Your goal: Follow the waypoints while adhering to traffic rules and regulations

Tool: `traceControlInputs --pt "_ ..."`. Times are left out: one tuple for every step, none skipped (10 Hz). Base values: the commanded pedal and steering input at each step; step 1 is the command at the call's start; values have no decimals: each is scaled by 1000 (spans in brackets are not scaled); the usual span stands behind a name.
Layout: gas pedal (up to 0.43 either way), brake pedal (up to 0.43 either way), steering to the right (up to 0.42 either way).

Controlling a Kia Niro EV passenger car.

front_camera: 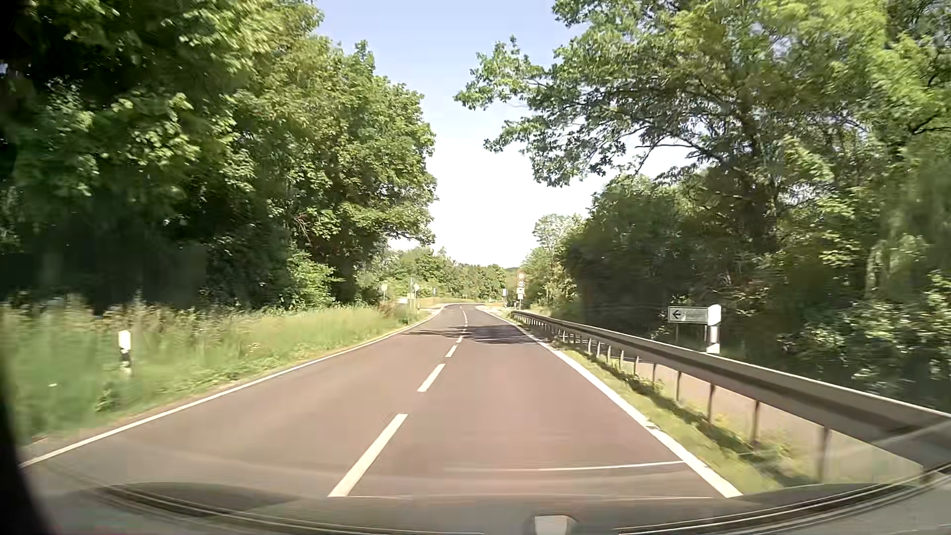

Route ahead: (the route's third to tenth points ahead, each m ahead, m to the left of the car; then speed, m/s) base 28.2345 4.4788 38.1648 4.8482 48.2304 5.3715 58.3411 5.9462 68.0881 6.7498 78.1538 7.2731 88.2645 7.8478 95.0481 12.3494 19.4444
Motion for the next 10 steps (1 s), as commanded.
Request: traceControlInputs --pt "0 207 -5" --pt "0 226 -6" --pt "0 232 -6" --pt "0 238 -6" --pt "0 238 -7" --pt "0 244 -7" --pt "0 250 -7" --pt "0 256 -7" --pt "0 256 -7" --pt "0 256 -7"
